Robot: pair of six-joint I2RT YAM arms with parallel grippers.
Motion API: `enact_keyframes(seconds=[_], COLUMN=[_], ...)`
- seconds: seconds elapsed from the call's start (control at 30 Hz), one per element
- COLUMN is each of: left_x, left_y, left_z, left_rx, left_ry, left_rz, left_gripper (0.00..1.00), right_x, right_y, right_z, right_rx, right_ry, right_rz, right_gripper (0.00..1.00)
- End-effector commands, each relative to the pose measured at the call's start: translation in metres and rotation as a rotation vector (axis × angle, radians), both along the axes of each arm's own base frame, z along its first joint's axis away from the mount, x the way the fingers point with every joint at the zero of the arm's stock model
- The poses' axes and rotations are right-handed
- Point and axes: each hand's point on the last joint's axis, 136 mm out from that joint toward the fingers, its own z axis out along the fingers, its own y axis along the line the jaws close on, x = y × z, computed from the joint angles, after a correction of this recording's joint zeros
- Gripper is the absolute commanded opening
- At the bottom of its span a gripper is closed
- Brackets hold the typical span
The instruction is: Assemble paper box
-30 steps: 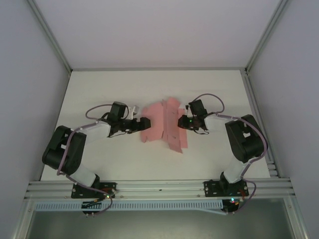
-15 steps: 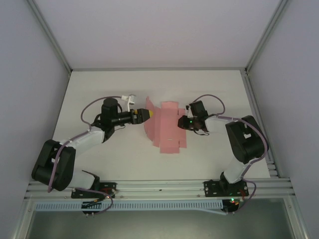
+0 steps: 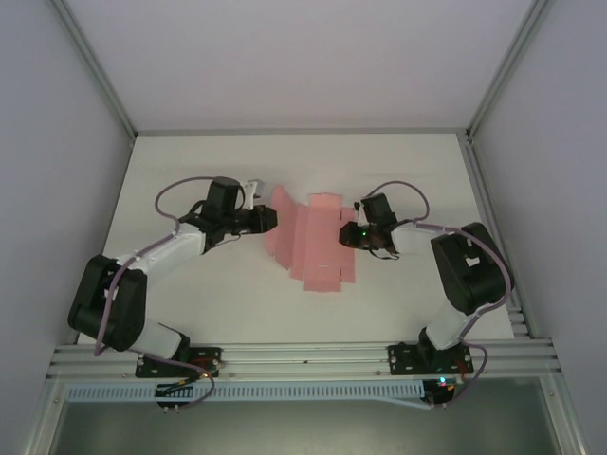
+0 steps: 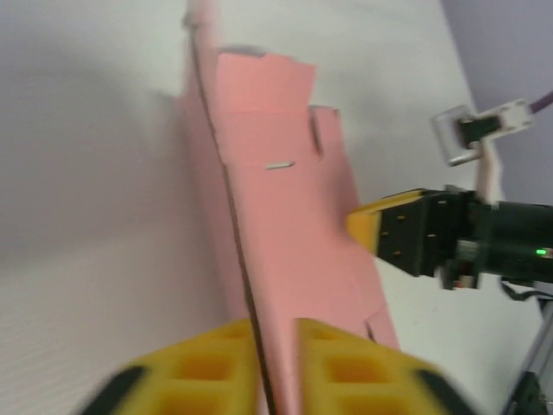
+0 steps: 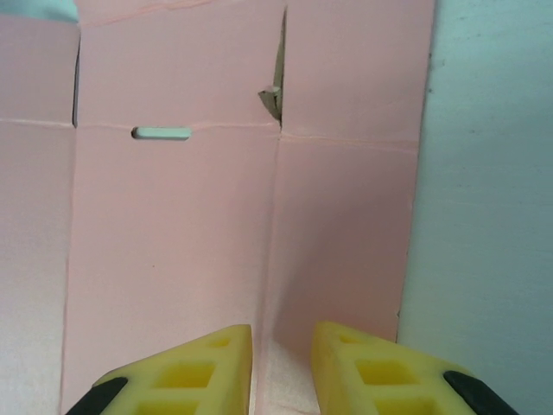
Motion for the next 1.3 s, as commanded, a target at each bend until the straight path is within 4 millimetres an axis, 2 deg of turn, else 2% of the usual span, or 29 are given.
enact_keyframes(seconds=[0.0,0.07,0.13,0.17,0.2,0.27,0.37,0.53,0.67,0.8,0.9,1.0,1.07,1.2,1.27], left_x=[0.007,0.008,0.005,0.001,-0.004,-0.017,-0.037,-0.067,-0.09,-0.103,-0.106,-0.108,-0.108,-0.102,-0.099], left_y=[0.005,0.003,-0.002,-0.004,-0.006,-0.009,-0.009,-0.006,-0.005,-0.004,-0.003,-0.002,-0.002,0.003,0.005], left_z=[0.008,0.025,0.054,0.07,0.087,0.118,0.157,0.209,0.246,0.27,0.275,0.274,0.271,0.264,0.26], left_rx=[0.078,0.07,0.016,-0.018,-0.056,-0.14,-0.231,-0.356,-0.458,-0.531,-0.552,-0.57,-0.571,-0.547,-0.547], left_ry=[-0.046,-0.102,-0.19,-0.232,-0.278,-0.361,-0.46,-0.575,-0.654,-0.692,-0.696,-0.694,-0.687,-0.678,-0.667], left_rz=[0.001,-0.017,-0.054,-0.069,-0.087,-0.127,-0.171,-0.227,-0.293,-0.322,-0.324,-0.32,-0.316,-0.262,-0.232], left_gripper=[0.0,0.0,0.0,0.0,0.0,0.0,0.0,0.0,0.0,0.0,0.0,0.0,0.0,0.0,0.0], right_x=[-0.041,-0.027,-0.013,-0.007,-0.003,-0.001,-0.01,-0.025,-0.033,-0.03,-0.026,-0.027,-0.026,-0.027,-0.027], right_y=[-0.03,-0.026,-0.023,-0.023,-0.024,-0.03,-0.039,-0.044,-0.039,-0.036,-0.037,-0.036,-0.037,-0.038,-0.039], right_z=[-0.025,0.005,0.048,0.071,0.095,0.132,0.165,0.196,0.221,0.231,0.232,0.242,0.251,0.256,0.254], right_rx=[-0.145,-0.125,-0.089,-0.062,-0.031,0.024,0.115,0.36,0.545,0.621,0.649,0.687,0.705,0.7,0.687], right_ry=[0.143,0.063,-0.054,-0.115,-0.18,-0.283,-0.383,-0.468,-0.542,-0.573,-0.569,-0.606,-0.634,-0.664,-0.659], right_rz=[0.019,0.039,0.047,0.046,0.04,0.022,0.05,0.089,0.161,0.206,0.219,0.241,0.243,0.252,0.251], right_gripper=[0.29,0.38,0.43,0.49,0.61,0.75,0.98,1.0,0.99,0.95,0.87,0.7,0.48,0.23,0.14])
